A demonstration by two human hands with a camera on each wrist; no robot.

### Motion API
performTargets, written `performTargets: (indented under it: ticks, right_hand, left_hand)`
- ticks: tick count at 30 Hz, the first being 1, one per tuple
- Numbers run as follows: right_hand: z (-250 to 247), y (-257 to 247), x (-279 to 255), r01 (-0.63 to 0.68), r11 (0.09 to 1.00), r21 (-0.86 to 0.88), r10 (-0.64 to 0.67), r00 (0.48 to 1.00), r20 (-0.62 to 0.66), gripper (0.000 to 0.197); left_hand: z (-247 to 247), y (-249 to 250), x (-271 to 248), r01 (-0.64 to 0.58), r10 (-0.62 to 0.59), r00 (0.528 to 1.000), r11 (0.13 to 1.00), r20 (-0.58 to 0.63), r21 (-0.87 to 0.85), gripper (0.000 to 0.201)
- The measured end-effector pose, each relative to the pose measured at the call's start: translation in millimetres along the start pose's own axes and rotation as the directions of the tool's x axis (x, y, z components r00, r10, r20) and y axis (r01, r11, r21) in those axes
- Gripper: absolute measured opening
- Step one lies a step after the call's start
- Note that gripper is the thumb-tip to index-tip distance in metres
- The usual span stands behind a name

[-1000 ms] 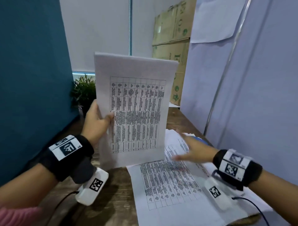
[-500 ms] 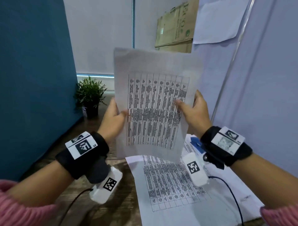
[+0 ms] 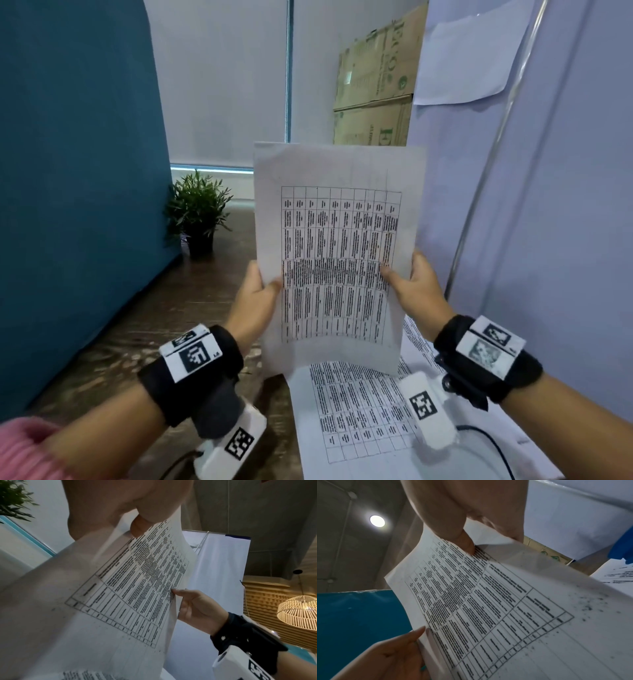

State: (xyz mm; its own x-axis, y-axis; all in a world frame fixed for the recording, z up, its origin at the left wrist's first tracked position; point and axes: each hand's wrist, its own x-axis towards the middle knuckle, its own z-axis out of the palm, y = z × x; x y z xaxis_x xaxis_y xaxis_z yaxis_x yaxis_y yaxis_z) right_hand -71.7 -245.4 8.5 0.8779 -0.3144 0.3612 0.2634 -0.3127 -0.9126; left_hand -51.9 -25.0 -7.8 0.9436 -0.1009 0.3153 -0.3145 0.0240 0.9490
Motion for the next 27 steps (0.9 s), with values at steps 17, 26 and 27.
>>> performTargets:
  ticks: [17, 26, 27]
  right_hand:
    - [-44.8, -2.2, 45.2, -0.092, 0.988, -0.125, 0.098, 0.994, 0.040, 0.013]
    - [-48.7, 67.7, 74.2, -0.084, 0.341, -0.936, 0.462, 0.883, 0.089, 0.027]
    - [-48.1, 73.5, 75.1, -0.061, 0.322, -0.945, 0.471, 0.876, 0.104, 0.027]
  left_hand:
    - [7.7, 44.4, 27.0, -0.190, 0.186, 0.981, 0.979, -0.059, -0.072, 0.029]
    - [8.9, 41.2, 30.6, -0.187, 0.186, 0.982, 0.979, -0.018, -0.075, 0.036]
    - [8.3, 41.4, 30.6, -0.188, 0.187, 0.982, 0.979, -0.012, -0.076, 0.037]
